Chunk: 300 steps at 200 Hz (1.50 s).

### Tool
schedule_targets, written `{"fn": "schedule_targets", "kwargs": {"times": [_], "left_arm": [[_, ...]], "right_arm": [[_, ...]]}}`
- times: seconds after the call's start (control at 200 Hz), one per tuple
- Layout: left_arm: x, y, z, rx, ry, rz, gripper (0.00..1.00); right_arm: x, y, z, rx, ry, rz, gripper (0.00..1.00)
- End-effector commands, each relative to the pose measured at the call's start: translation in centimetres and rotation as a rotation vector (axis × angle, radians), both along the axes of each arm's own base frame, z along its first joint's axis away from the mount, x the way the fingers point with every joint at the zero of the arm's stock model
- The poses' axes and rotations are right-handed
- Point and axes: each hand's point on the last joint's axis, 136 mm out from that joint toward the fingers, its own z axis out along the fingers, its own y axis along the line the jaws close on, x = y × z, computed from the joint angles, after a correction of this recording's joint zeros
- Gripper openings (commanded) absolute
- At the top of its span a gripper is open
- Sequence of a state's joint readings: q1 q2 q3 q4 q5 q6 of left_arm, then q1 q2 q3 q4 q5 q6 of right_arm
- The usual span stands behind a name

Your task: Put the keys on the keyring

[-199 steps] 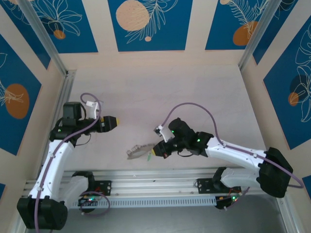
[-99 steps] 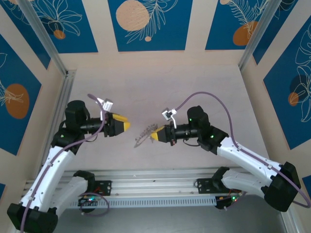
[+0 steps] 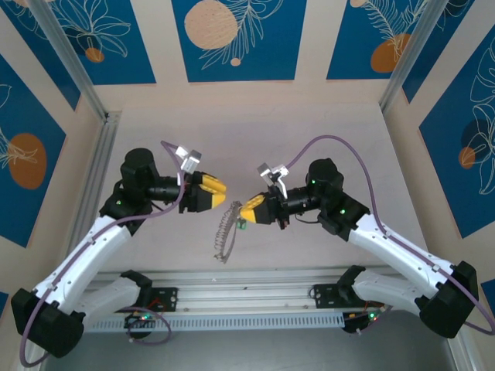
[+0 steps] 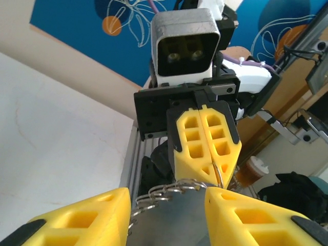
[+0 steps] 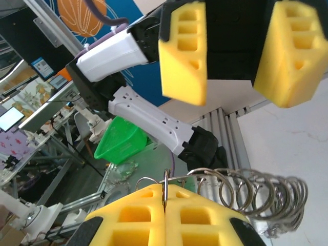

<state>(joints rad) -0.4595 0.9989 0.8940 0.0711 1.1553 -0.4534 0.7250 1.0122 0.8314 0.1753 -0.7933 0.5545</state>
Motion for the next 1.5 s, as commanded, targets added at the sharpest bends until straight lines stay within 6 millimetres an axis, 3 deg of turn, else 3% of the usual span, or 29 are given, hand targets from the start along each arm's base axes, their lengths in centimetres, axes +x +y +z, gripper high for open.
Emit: {"fn": "schedule_targets", "kwargs": {"times": [0.0, 0.435, 0.74, 1.496], "left_arm": [[-1.6, -0.4, 2.8, -0.067, -0.076, -0.103, 0.40], [-4.6, -1.3, 2.0, 0.012, -0.058, -0.191, 0.33], [-4.7, -2.2, 0.5, 0.113, -0.062, -0.175, 0.30], [-5.7, -2.7, 0.1, 0.169, -0.039, -0.221, 0.17]], "right_arm": [[-0.6, -0.2, 1.6, 0.036, -0.042, 0.047, 0.00], [-0.3, 0.2, 1.6, 0.025, -0.054, 0.047, 0.00], [-0.7, 0.4, 1.7, 0.019, -0.072, 0.059, 0.00], [-1.2, 0.7, 1.6, 0.004, -0.121, 0.061, 0.00]]}}
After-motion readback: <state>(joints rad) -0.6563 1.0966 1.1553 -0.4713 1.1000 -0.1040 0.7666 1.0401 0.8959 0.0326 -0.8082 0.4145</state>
